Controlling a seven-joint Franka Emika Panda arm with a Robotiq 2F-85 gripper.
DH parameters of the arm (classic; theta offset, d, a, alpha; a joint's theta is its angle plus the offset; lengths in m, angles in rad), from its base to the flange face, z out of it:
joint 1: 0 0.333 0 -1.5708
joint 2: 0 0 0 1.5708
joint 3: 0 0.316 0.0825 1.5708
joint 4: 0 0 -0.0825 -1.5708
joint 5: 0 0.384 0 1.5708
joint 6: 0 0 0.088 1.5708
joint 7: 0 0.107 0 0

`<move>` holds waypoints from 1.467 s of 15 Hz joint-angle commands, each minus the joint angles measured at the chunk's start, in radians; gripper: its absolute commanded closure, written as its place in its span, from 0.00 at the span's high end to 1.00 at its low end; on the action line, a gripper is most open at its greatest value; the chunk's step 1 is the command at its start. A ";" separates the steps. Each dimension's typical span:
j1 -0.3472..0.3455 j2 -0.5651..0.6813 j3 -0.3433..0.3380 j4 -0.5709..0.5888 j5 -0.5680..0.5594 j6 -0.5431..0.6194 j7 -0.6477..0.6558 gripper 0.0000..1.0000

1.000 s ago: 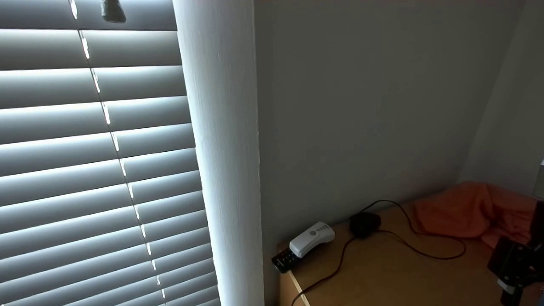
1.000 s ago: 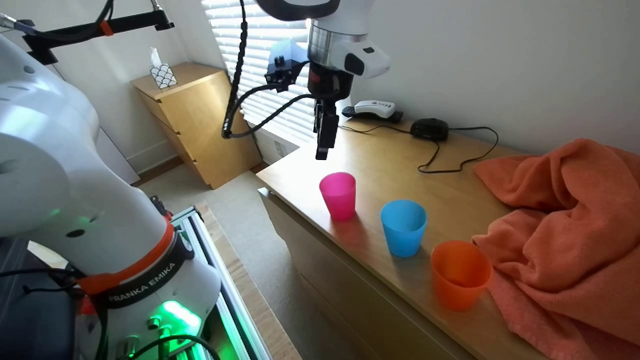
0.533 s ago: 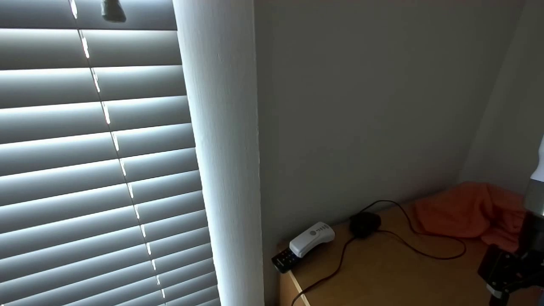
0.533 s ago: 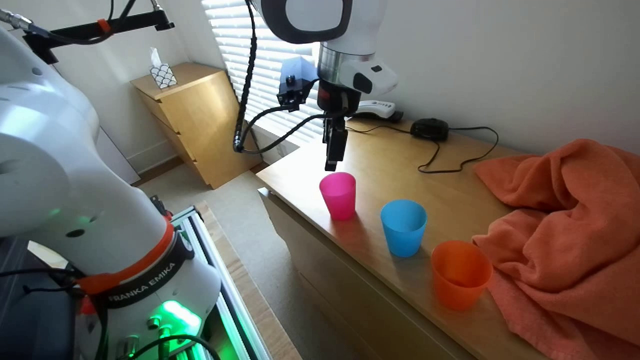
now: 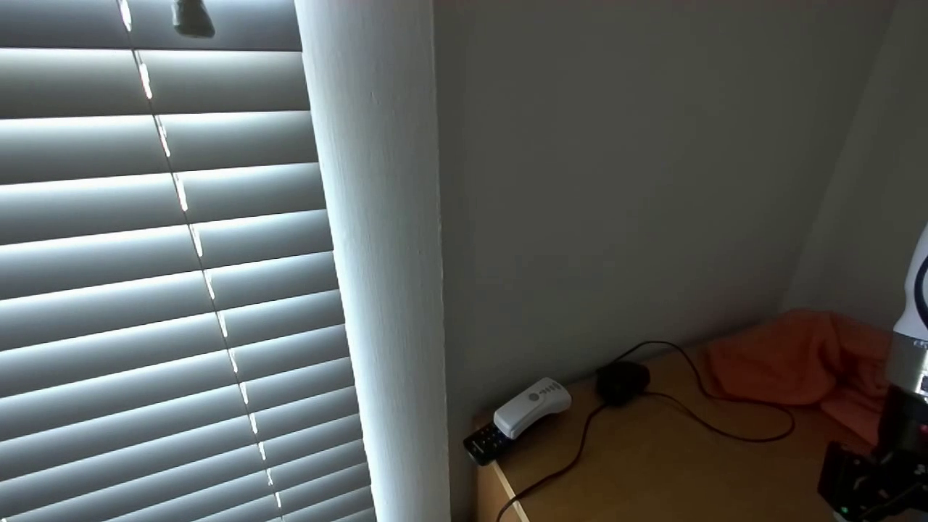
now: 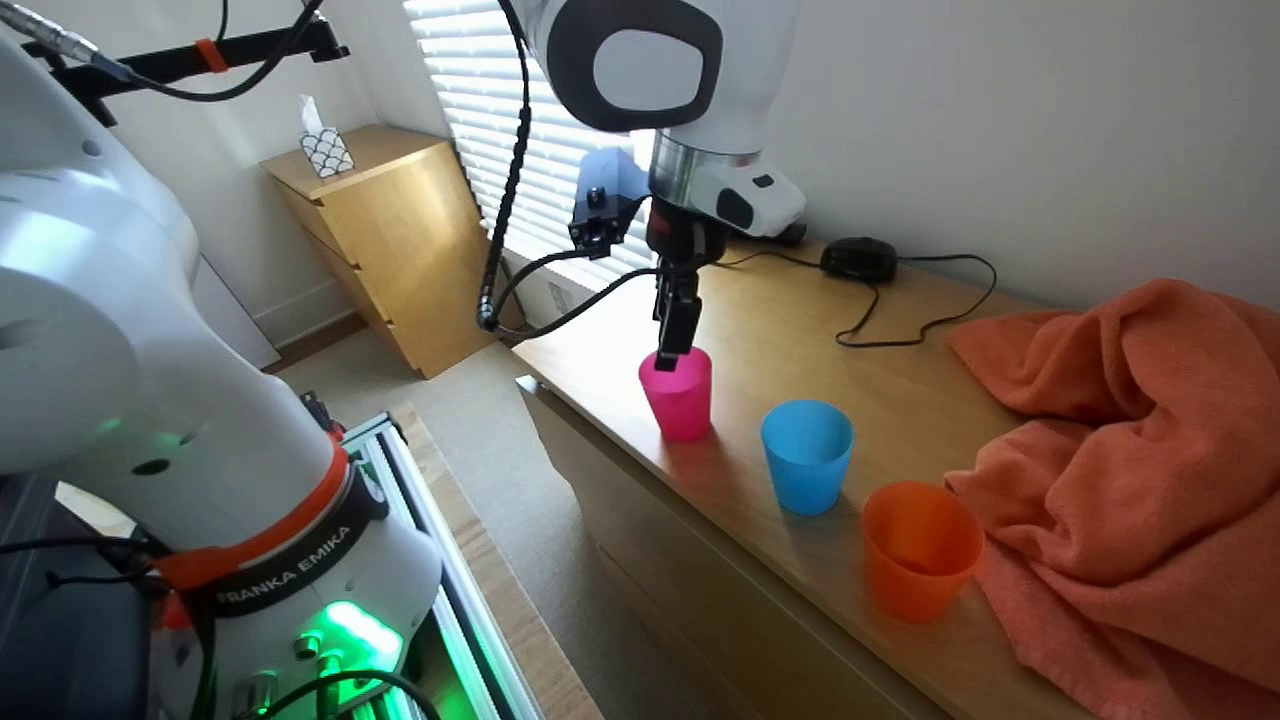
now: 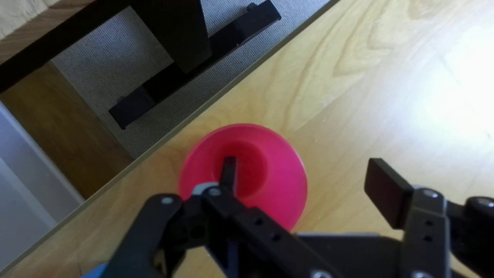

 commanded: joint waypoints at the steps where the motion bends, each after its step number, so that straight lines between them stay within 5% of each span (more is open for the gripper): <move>1: -0.002 0.052 -0.008 0.019 0.003 0.017 0.010 0.54; 8: -0.009 0.120 -0.020 0.078 0.072 0.000 -0.005 0.01; 13: -0.033 0.129 -0.040 0.147 0.202 -0.065 -0.019 0.01; 18: 0.010 0.088 -0.014 0.172 0.126 0.021 0.192 0.01; 22: 0.066 0.102 0.028 0.151 0.003 0.228 0.360 0.01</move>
